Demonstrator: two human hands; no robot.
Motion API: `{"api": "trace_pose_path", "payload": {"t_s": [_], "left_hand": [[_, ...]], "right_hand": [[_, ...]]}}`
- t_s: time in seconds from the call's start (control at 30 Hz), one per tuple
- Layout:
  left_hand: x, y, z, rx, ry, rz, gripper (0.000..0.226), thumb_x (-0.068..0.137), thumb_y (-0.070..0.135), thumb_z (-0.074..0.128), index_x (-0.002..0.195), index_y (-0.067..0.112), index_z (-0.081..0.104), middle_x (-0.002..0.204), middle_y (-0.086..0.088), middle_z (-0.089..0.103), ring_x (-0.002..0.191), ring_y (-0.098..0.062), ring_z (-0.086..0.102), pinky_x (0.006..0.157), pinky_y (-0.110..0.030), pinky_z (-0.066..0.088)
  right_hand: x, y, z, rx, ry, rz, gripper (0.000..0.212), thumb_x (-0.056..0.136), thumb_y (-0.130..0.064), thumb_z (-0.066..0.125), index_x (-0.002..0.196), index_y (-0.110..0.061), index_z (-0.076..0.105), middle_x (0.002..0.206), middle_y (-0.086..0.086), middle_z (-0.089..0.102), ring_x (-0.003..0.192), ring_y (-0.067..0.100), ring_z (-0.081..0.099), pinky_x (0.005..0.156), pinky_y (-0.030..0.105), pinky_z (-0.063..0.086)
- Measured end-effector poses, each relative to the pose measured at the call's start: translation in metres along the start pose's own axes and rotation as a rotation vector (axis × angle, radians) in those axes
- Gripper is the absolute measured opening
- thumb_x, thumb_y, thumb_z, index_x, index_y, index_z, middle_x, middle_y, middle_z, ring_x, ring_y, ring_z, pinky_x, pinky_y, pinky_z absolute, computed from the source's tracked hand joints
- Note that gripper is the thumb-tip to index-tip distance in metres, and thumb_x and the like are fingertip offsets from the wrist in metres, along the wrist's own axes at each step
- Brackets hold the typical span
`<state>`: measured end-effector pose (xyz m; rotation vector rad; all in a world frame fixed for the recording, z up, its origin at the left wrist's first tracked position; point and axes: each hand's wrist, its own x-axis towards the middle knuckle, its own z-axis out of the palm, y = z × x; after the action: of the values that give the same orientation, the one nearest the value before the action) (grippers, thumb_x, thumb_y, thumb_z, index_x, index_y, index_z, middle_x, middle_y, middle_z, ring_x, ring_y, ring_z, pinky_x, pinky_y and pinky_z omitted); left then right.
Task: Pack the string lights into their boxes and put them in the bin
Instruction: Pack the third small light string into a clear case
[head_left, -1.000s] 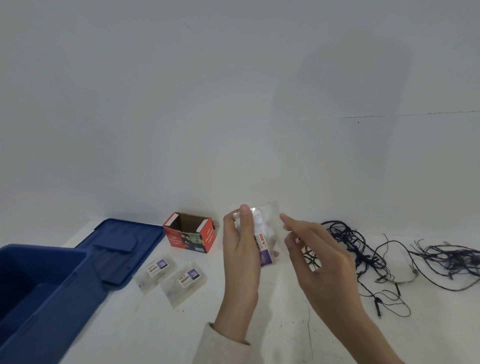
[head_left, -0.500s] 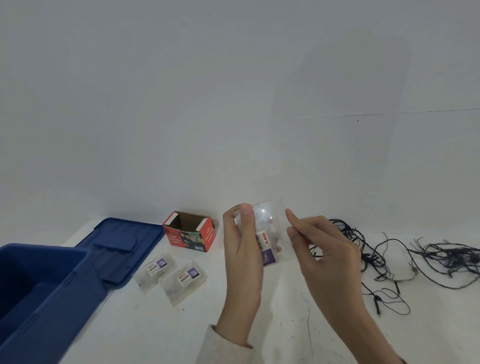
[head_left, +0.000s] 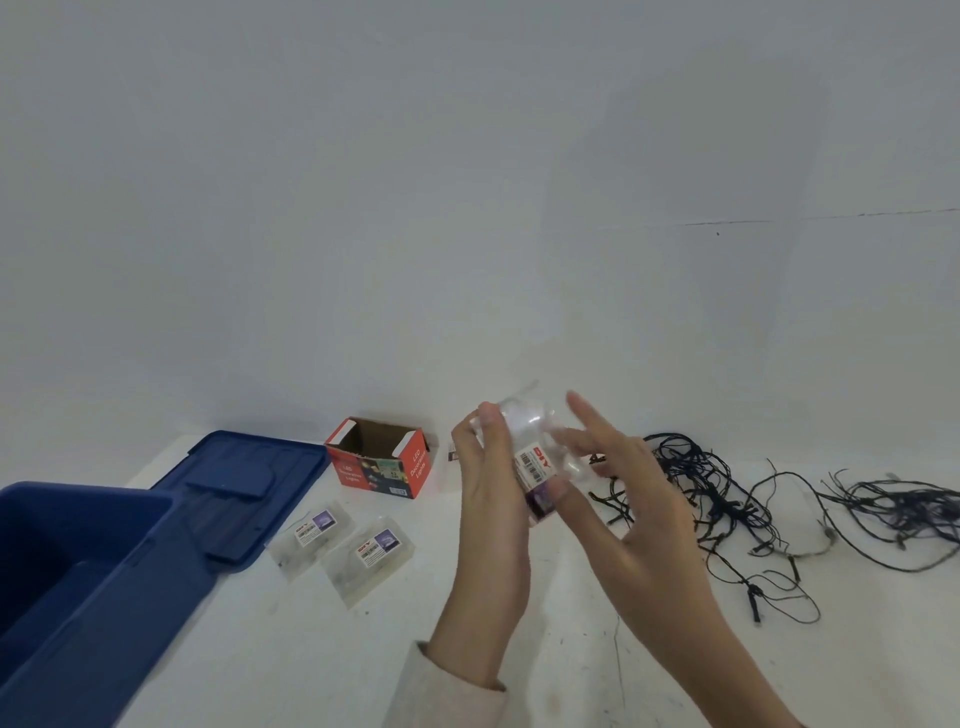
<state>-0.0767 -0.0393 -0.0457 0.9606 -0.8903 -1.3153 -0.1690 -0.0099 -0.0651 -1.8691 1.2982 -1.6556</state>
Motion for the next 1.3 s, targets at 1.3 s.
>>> {"api": "trace_pose_path", "payload": {"t_s": [1.3], "left_hand": [[0.02, -0.013, -0.053, 1.252, -0.401, 0.691, 0.067, 0.061, 0.04, 0.079, 0.119, 0.024, 0.053, 0.117, 0.009, 0.053, 0.104, 0.003, 0.038, 0.092, -0.009, 0.025]], "right_hand": [[0.016, 0.045, -0.025, 0.111, -0.455, 0.093, 0.101, 0.067, 0.012, 0.057, 0.138, -0.05, 0.02, 0.104, -0.005, 0.046, 0.113, 0.015, 0.051, 0.105, 0.013, 0.034]]}}
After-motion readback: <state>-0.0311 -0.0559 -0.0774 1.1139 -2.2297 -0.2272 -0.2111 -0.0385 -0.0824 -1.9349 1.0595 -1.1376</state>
